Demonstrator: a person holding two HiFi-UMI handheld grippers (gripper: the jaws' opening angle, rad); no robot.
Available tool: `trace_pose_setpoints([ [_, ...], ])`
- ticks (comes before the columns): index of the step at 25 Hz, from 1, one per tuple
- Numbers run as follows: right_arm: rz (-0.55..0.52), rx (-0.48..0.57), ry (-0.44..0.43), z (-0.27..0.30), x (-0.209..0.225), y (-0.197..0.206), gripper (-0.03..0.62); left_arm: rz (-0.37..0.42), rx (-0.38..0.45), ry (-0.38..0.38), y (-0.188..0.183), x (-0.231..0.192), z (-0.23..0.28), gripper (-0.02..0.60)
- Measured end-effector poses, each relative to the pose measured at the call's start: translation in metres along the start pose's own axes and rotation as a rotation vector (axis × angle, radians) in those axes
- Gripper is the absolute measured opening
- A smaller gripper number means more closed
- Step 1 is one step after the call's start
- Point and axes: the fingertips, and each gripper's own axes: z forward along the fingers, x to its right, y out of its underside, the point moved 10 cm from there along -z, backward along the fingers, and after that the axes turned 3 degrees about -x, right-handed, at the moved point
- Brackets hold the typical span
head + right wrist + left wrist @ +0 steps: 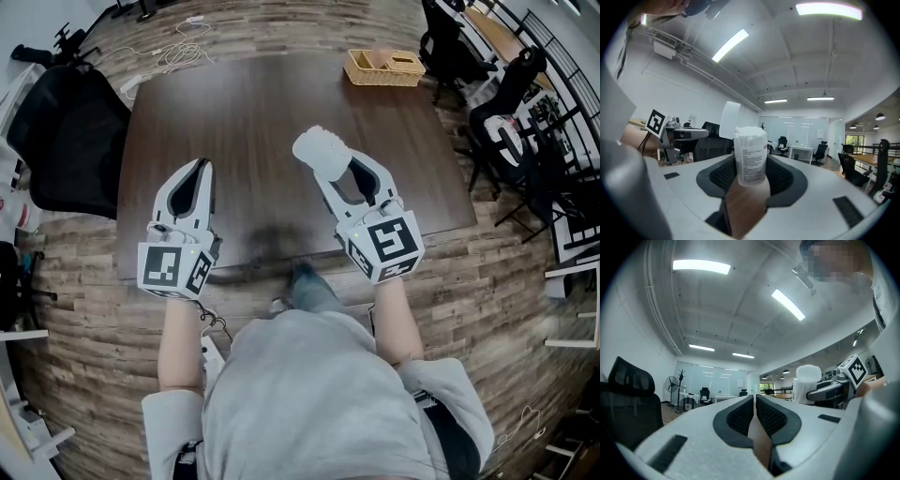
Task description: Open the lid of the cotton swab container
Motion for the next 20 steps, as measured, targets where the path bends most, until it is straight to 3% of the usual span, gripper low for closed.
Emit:
trace_pose_setpoints([
  [11, 0.026, 0.012, 0.077, -0.01, 0.0, -0.003, 0.187, -0.014, 0.003, -0.084, -0.001, -0.007, -0.022, 0.025],
  [20, 0.038, 0.016, 0.149, -0.016, 0.002, 0.002, 0.187, -0.027, -0.005, -0.094, 0.002, -0.005, -0.026, 0.025],
])
